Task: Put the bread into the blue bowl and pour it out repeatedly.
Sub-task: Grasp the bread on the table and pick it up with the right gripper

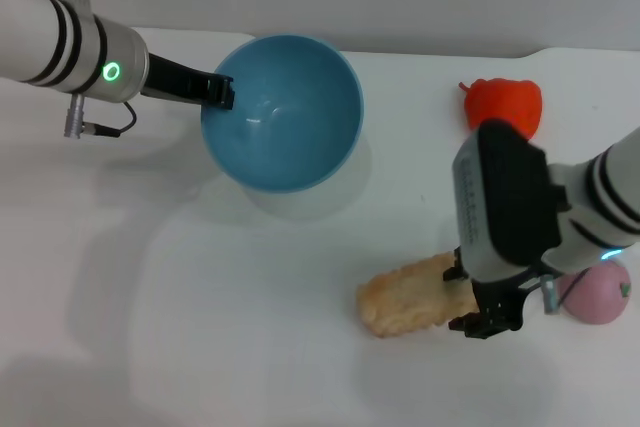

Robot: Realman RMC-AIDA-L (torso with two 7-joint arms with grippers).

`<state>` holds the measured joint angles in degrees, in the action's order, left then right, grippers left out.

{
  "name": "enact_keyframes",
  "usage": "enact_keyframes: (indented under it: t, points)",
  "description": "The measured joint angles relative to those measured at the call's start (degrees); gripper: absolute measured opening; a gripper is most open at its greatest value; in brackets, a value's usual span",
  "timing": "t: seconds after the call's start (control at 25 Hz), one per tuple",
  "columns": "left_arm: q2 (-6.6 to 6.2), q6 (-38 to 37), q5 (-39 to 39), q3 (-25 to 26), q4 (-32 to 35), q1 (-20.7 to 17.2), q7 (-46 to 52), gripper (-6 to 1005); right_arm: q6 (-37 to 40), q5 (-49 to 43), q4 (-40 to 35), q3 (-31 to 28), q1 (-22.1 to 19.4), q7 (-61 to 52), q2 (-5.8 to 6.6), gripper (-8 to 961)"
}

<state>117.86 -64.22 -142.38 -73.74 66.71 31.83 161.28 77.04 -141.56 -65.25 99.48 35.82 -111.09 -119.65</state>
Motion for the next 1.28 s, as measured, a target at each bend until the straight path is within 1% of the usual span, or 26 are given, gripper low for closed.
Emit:
enact_keyframes:
  t: [0.32, 0.52, 0.8, 0.96, 1.04, 1.16, 1.28]
  points:
    - [0.0, 0.06, 0.0, 0.01, -0.22, -0.11, 0.0, 22, -6.52, -0.48, 2.56, 5.59, 0.33, -0.09, -0.08, 523]
    - [0.07, 0.06, 0.0, 0.01, -0.22, -0.08, 0.0, 23, -14.44, -0.52, 4.88, 10.43, 0.36, -1.85, -0.15, 518]
    - [0.09, 0.06, 0.02, 0.0, -0.19, -0.06, 0.0, 24, -15.09, -0.64, 5.3, 10.11, 0.37, -2.68, -0.1, 510]
    - [0.05, 0.06, 0.08, 0.0, -0.17, -0.06, 0.0, 25, -14.88, -0.35, 5.1, 7.36, -0.05, -5.52, -0.06, 400]
    - [0.04, 0.03, 0.09, 0.0, -0.17, -0.03, 0.0, 25, -14.65, 0.18, 5.02, 4.34, -0.42, -7.23, 0.06, 345]
    - [0.02, -0.27, 0.11, 0.0, -0.17, 0.12, 0.0, 25, -12.8, 3.39, 4.99, -1.68, -1.44, -7.91, 0.33, 315]
    - [0.01, -0.47, 0.1, -0.02, -0.17, 0.11, 0.0, 26, -8.57, 9.42, 4.73, -9.42, -3.35, -6.12, 0.58, 291]
